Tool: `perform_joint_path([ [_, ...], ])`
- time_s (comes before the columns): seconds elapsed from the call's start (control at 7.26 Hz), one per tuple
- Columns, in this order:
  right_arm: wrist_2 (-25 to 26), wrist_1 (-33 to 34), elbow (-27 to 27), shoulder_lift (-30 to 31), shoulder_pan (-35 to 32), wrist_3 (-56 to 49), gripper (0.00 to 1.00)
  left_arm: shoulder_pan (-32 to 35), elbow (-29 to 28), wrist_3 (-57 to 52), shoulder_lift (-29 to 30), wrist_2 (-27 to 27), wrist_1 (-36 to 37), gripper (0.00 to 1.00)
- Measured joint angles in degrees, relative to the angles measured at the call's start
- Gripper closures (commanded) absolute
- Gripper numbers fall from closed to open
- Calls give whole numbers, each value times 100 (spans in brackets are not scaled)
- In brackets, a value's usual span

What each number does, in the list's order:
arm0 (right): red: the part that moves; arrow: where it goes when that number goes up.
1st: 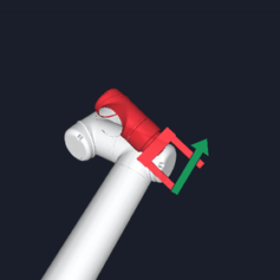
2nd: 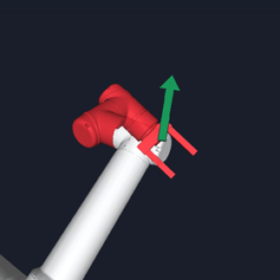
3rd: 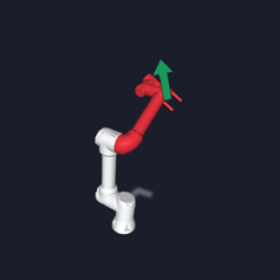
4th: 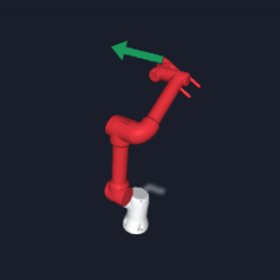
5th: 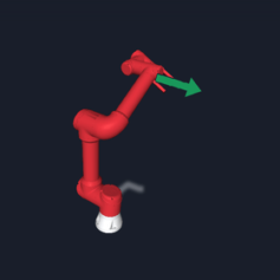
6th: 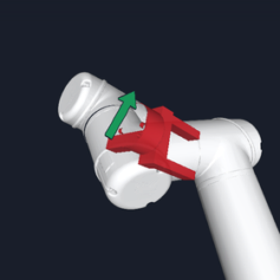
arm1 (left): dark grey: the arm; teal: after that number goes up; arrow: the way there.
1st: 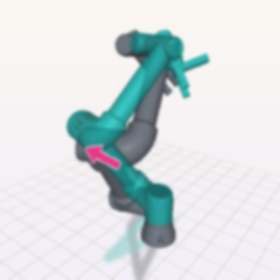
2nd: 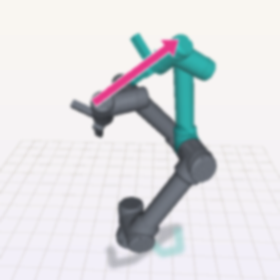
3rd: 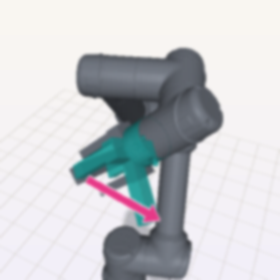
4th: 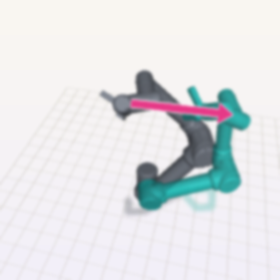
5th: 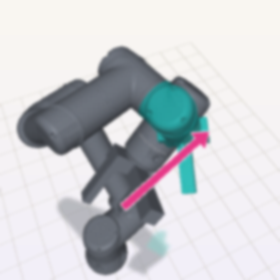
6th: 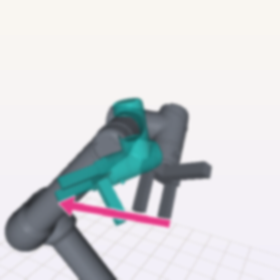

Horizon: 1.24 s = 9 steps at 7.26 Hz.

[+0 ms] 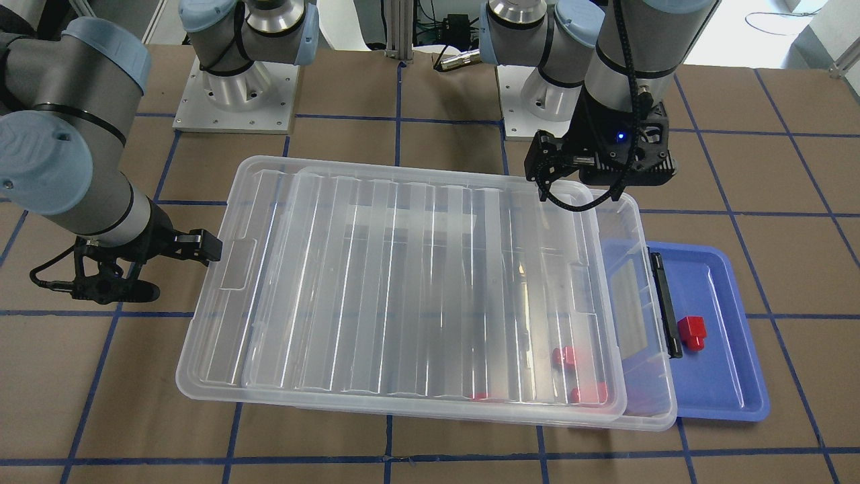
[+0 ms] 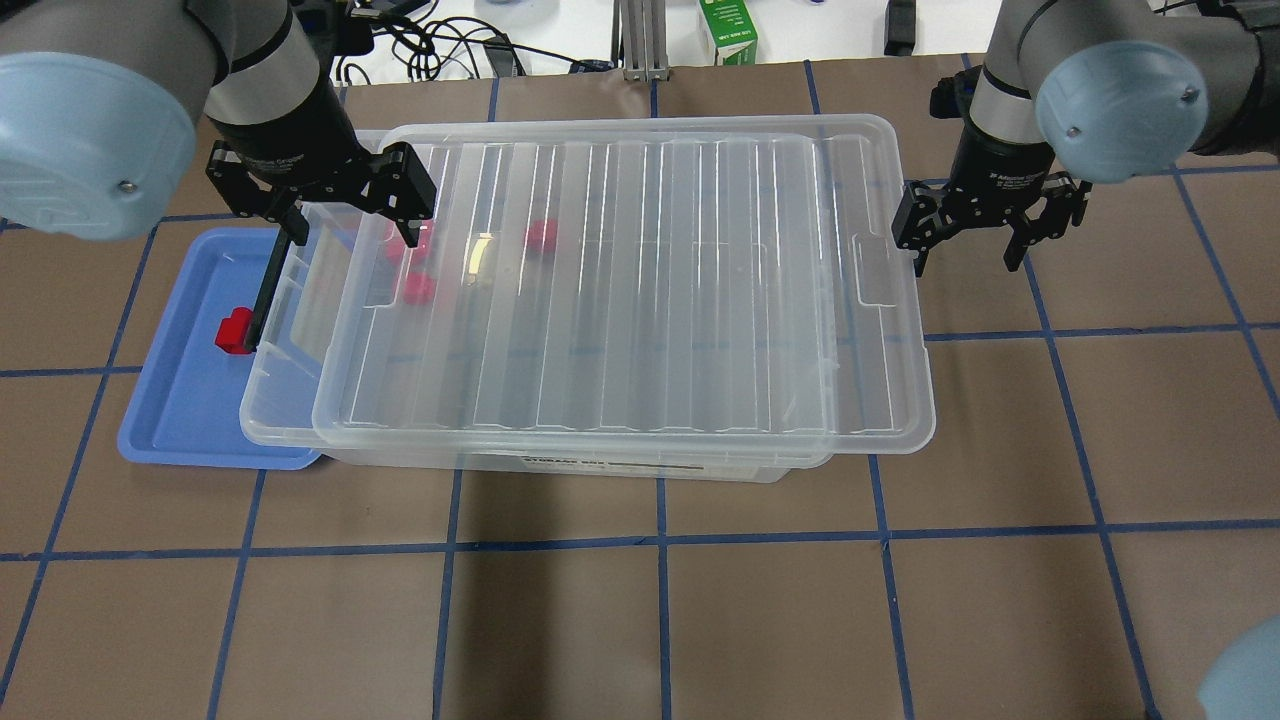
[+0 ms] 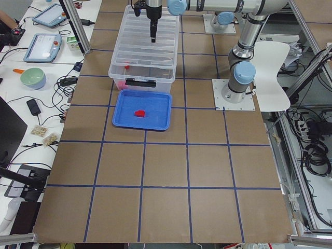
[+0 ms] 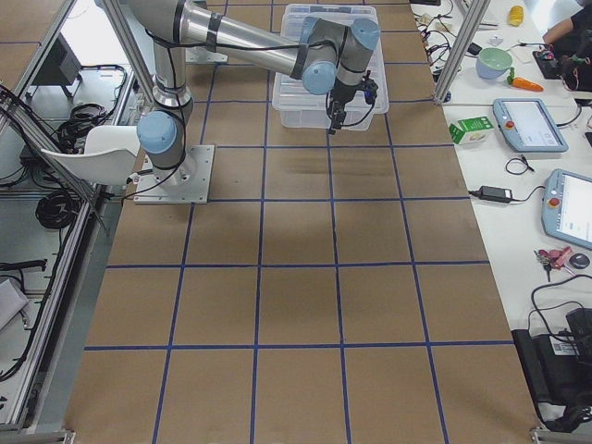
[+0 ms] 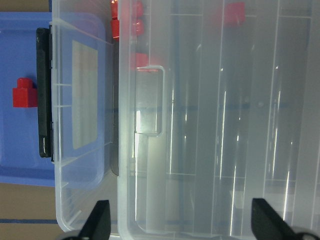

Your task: Place red block in blue tray from box

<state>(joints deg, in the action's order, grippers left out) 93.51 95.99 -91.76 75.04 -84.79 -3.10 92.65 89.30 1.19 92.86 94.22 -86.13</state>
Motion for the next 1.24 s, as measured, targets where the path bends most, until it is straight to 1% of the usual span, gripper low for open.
perform_joint_path([
  [0.83,-61,55,-1,-16,-315,358,0,-16,-6,-15,-14,-20,51,0],
  [1.24,-59,54,30,-6,-341,378,0,-140,2,-94,-189,-170,44,0],
])
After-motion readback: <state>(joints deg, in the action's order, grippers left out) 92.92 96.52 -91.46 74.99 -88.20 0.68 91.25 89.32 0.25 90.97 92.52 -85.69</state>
